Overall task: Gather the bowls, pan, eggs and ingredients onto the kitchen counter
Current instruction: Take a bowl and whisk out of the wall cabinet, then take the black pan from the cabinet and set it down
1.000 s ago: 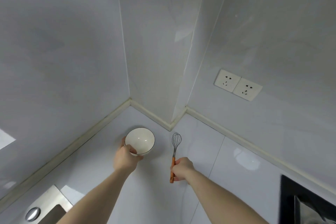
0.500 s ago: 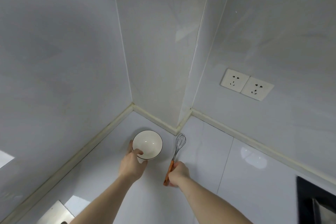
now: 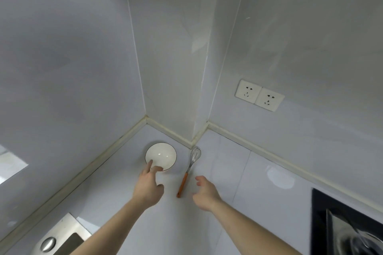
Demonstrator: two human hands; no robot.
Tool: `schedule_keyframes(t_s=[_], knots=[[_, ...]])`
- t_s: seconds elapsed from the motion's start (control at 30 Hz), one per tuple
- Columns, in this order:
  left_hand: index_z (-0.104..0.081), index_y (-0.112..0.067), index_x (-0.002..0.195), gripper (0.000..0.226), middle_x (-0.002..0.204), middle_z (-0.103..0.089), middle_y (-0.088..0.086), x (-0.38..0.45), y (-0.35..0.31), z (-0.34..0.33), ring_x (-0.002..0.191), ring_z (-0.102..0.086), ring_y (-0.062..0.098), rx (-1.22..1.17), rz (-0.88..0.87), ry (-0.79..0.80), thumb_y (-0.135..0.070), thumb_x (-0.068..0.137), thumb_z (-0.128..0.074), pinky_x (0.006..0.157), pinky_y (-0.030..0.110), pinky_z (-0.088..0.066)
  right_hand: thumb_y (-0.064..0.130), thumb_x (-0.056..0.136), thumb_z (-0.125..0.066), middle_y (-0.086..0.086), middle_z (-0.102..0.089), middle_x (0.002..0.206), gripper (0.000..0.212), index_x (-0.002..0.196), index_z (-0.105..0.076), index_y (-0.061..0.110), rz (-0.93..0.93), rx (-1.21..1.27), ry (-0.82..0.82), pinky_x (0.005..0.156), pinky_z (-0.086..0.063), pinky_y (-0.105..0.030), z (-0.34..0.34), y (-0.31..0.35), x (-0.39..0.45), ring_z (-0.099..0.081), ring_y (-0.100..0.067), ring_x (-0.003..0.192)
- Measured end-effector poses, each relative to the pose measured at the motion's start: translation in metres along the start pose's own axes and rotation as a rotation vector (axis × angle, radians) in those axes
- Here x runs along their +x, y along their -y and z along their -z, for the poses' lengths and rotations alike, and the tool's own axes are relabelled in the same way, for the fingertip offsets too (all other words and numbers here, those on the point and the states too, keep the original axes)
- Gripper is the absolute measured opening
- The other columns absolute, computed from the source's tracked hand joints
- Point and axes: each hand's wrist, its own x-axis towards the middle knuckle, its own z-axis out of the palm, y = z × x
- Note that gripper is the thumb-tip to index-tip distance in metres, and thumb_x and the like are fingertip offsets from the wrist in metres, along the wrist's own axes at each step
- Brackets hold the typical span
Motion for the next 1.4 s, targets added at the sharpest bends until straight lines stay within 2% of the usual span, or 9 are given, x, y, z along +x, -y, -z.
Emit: schedule_keyframes(t_s=[0.07, 0.2, 0.3, 0.5, 0.73, 0.83, 1.03, 1.17, 1.4], knots=[[-0.054, -0.029, 0.134, 0.056, 0.165, -0.023, -0.003, -0.027, -0.015, 0.0, 0.145, -0.033, 0.023, 0.01, -0.079, 0.012, -0.01, 0.081, -0.061, 0.109, 0.033, -0.039, 0.016, 0.09, -0.06, 0.001, -0.048, 0.15, 0.062, 0.149, -0.042, 0.021, 0.073, -0.026, -0.04, 0.104, -0.046, -0.024, 0.021, -0.008, -0.03, -0.057, -0.019, 0.126], [-0.057, -0.031, 0.128, 0.051, 0.159, -0.033, -0.005, -0.078, -0.052, -0.006, 0.143, -0.035, 0.019, -0.016, -0.193, 0.001, -0.009, 0.083, -0.063, 0.109, 0.027, -0.035, 0.025, 0.093, -0.061, 0.01, -0.048, 0.143, 0.053, 0.144, -0.048, 0.028, 0.157, -0.015, -0.141, 0.097, -0.052, -0.028, 0.062, -0.038, -0.097, -0.061, -0.013, 0.111], [-0.056, -0.033, 0.128, 0.05, 0.158, -0.032, -0.01, -0.111, -0.094, -0.017, 0.142, -0.035, 0.015, 0.007, -0.327, 0.044, -0.012, 0.083, -0.062, 0.111, 0.025, -0.032, 0.03, 0.094, -0.062, 0.013, -0.045, 0.14, 0.05, 0.142, -0.048, 0.032, 0.193, -0.036, -0.194, 0.091, -0.052, -0.025, 0.092, -0.071, -0.151, -0.058, -0.009, 0.115], [-0.054, -0.038, 0.128, 0.051, 0.157, -0.029, -0.018, -0.171, -0.206, -0.038, 0.146, -0.028, 0.01, 0.024, -0.637, 0.043, -0.016, 0.083, -0.062, 0.115, 0.024, -0.026, 0.032, 0.094, -0.063, 0.018, -0.042, 0.14, 0.05, 0.142, -0.048, 0.035, 0.225, 0.006, -0.389, 0.099, -0.045, -0.02, 0.154, -0.138, -0.259, -0.052, -0.006, 0.124], [-0.056, -0.038, 0.125, 0.051, 0.157, -0.031, -0.017, -0.299, -0.348, -0.08, 0.145, -0.027, 0.01, -0.011, -0.997, 0.103, -0.011, 0.081, -0.061, 0.118, 0.027, -0.026, 0.034, 0.091, -0.066, 0.022, -0.048, 0.133, 0.05, 0.138, -0.05, 0.039, 0.202, 0.069, -0.695, 0.104, -0.047, -0.025, 0.2, -0.243, -0.446, -0.054, 0.002, 0.113], [-0.057, -0.037, 0.125, 0.053, 0.156, -0.033, -0.016, -0.366, -0.404, -0.102, 0.145, -0.026, 0.01, -0.017, -1.155, 0.126, -0.009, 0.081, -0.063, 0.117, 0.024, -0.022, 0.032, 0.093, -0.065, 0.025, -0.045, 0.138, 0.05, 0.14, -0.048, 0.038, 0.167, 0.082, -0.82, 0.104, -0.045, -0.02, 0.208, -0.295, -0.531, -0.051, 0.004, 0.12], [-0.053, -0.044, 0.124, 0.055, 0.154, -0.031, -0.023, -0.498, -0.494, -0.139, 0.145, -0.024, 0.007, -0.053, -1.395, 0.164, -0.011, 0.08, -0.063, 0.116, 0.029, -0.022, 0.036, 0.093, -0.065, 0.029, -0.044, 0.137, 0.051, 0.139, -0.046, 0.044, 0.065, 0.1, -1.055, 0.106, -0.046, -0.025, 0.217, -0.389, -0.682, -0.049, 0.006, 0.123], [-0.053, -0.043, 0.124, 0.054, 0.152, -0.034, -0.022, -0.569, -0.546, -0.151, 0.142, -0.027, 0.007, -0.05, -1.522, 0.173, -0.011, 0.081, -0.063, 0.116, 0.029, -0.023, 0.036, 0.093, -0.066, 0.026, -0.047, 0.136, 0.05, 0.139, -0.046, 0.044, 0.025, 0.089, -1.178, 0.104, -0.047, -0.025, 0.235, -0.426, -0.761, -0.05, 0.005, 0.122], [-0.054, -0.043, 0.121, 0.05, 0.147, -0.037, -0.026, -0.665, -0.643, -0.173, 0.137, -0.033, 0.001, -0.04, -1.754, 0.161, -0.014, 0.081, -0.065, 0.109, 0.026, -0.029, 0.034, 0.092, -0.067, 0.033, -0.046, 0.131, 0.046, 0.133, -0.049, 0.047, -0.005, 0.077, -1.418, 0.101, -0.049, -0.028, 0.275, -0.482, -0.867, -0.051, 0.007, 0.12]])
